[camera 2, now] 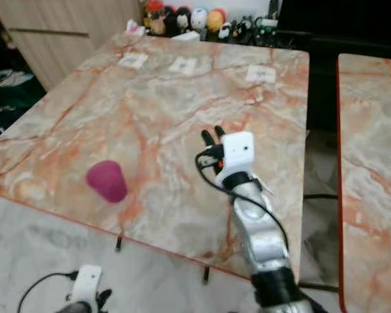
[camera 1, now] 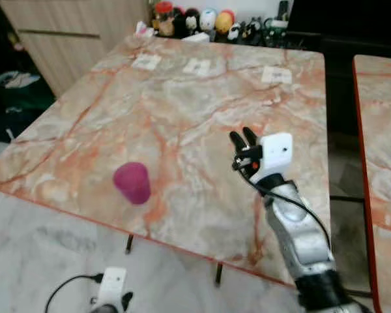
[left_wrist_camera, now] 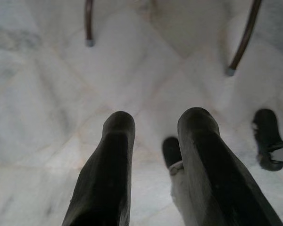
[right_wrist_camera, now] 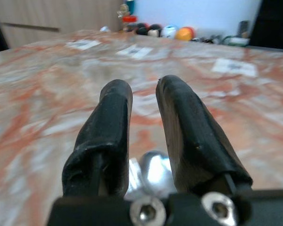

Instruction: Setting the table

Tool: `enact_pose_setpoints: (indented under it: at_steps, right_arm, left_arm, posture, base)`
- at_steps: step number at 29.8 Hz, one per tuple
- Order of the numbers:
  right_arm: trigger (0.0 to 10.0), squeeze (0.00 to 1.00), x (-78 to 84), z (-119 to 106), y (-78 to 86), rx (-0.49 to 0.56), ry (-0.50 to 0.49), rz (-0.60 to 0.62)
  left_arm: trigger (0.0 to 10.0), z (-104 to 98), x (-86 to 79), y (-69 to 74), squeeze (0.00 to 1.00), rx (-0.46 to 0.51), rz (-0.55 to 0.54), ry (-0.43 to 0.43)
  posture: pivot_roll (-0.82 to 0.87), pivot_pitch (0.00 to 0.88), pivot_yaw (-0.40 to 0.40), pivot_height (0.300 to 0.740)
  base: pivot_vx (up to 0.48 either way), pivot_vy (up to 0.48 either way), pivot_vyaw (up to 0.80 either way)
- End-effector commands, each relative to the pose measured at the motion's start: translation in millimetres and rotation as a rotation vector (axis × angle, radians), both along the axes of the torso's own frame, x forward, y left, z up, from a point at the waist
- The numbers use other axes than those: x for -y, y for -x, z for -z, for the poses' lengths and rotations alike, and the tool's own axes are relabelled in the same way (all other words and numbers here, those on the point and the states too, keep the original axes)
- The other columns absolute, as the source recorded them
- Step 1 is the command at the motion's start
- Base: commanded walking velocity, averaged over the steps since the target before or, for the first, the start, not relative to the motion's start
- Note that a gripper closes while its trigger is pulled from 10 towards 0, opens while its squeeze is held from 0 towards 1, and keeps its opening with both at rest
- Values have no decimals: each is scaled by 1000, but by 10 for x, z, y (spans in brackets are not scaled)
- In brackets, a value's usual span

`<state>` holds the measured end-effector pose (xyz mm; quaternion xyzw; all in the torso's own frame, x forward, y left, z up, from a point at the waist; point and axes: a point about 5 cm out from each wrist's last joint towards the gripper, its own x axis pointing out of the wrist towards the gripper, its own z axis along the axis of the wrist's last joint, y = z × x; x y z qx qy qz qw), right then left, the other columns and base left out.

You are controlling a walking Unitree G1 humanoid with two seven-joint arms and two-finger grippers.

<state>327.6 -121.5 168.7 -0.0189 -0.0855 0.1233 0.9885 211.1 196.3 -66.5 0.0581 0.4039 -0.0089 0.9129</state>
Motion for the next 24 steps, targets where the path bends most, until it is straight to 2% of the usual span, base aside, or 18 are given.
enact_pose_setpoints:
  at_steps: [1,4,5,6,11,12,16,17,24]
  right_arm:
    - [10000,0,-102,-21,8,10,-5,-35]
    - [10000,0,-77,-19,-6,1,2,-24]
    - [10000,443,-55,-8,-16,-14,9,-16]
    - [10000,988,-25,13,-30,-37,26,-1]
    - [10000,1000,68,98,-66,-128,68,23]
    - [10000,1000,95,136,-81,-172,90,-2]
    - [10000,1000,127,160,-105,-205,109,-34]
    - [10000,1000,162,182,-134,-241,138,-57]
    - [10000,1000,287,184,-228,-318,139,-61]
  left_arm:
    - [10000,60,-98,132,0,-43,-10,-24]
    - [10000,61,-89,132,0,-43,-6,-23]
    - [10000,62,-85,133,0,-43,-5,-22]
    - [10000,63,-82,133,0,-43,-3,-21]
    - [10000,65,-74,135,0,-44,-2,-19]
    - [10000,66,-72,136,0,-45,-1,-17]
    - [10000,67,-72,138,0,-47,2,-17]
    - [10000,68,-71,140,0,-48,3,-16]
    - [10000,72,-72,147,0,-50,4,-13]
  posture:
    - [-130,86,50,740]
    - [-130,85,51,740]
    - [-133,78,52,740]
    - [-133,76,52,740]
    - [-135,69,54,740]
    - [-138,68,55,740]
    - [-142,66,57,740]
    - [-142,61,56,740]
    - [-148,47,61,740]
  base:
    - [0,0,0]
    - [0,0,0]
    - [0,0,0]
    - [0,0,0]
    - [0,0,0]
    - [0,0,0]
    - [0,0,0]
    - [0,0,0]
    - [0,0,0]
